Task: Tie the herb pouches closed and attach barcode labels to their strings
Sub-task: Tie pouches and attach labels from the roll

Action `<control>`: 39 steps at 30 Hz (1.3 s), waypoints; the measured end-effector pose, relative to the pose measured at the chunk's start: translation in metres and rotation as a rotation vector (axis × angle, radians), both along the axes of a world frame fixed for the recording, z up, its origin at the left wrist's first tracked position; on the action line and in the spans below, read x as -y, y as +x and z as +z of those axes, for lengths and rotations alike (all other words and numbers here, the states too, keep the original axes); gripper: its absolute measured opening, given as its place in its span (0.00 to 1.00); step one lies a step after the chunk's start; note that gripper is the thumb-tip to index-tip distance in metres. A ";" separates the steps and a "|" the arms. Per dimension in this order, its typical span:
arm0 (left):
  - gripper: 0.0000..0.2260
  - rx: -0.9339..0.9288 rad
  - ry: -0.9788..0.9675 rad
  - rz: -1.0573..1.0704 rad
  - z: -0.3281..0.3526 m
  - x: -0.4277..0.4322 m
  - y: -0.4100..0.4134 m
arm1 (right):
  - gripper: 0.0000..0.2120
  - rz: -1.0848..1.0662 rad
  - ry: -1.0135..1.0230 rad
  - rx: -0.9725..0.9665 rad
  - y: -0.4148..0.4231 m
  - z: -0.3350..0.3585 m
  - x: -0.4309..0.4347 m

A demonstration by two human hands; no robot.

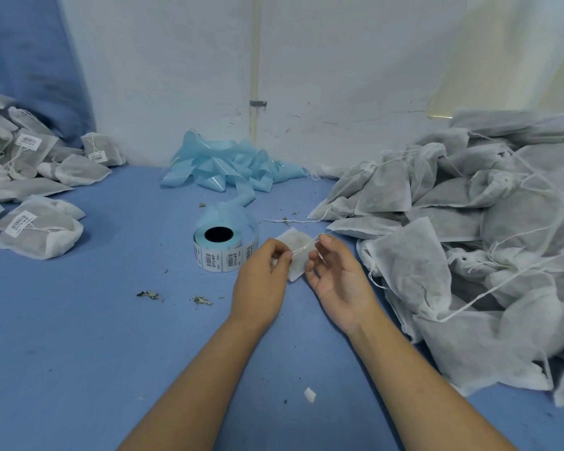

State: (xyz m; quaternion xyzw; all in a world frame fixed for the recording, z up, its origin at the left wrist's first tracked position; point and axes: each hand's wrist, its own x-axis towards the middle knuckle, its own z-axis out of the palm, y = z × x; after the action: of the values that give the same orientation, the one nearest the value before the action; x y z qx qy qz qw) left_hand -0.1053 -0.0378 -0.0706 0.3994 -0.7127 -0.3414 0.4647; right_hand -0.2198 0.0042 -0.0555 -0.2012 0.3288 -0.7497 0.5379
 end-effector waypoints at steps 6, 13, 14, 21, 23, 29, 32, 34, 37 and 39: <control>0.21 0.262 -0.157 0.007 -0.004 0.002 0.002 | 0.03 0.127 -0.042 0.103 0.000 0.003 -0.003; 0.05 0.216 -0.267 0.155 -0.002 0.007 0.005 | 0.09 0.288 -0.144 0.116 0.003 0.006 -0.007; 0.05 0.111 -0.205 0.158 0.000 0.006 0.005 | 0.09 0.295 -0.150 0.117 0.003 0.006 -0.007; 0.08 -0.492 -0.005 0.177 0.013 0.001 0.003 | 0.09 0.074 0.006 -0.096 0.008 0.003 -0.001; 0.09 -0.583 0.105 0.159 0.014 0.004 0.003 | 0.11 -0.056 0.037 -0.205 0.012 0.001 0.001; 0.10 -0.777 0.393 0.049 0.018 0.012 0.007 | 0.13 -0.178 0.036 -0.340 0.021 -0.001 0.004; 0.10 -0.962 0.597 -0.148 0.020 0.010 0.007 | 0.12 -0.195 0.045 -0.374 0.021 -0.002 0.004; 0.10 -1.030 0.644 -0.260 0.019 0.008 0.010 | 0.12 -0.208 0.057 -0.344 0.020 -0.003 0.004; 0.13 -0.875 0.600 -0.303 0.018 0.002 0.006 | 0.11 -0.208 0.054 -0.282 0.019 -0.004 0.004; 0.15 -0.696 0.550 -0.226 0.017 -0.003 -0.001 | 0.11 -0.206 0.049 -0.284 0.019 -0.005 0.005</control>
State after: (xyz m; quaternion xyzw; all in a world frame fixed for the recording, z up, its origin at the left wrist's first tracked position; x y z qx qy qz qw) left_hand -0.1060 -0.0350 -0.0540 0.2891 -0.4365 -0.6803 0.5130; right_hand -0.2008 -0.0005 -0.0601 -0.2572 0.4387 -0.7564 0.4113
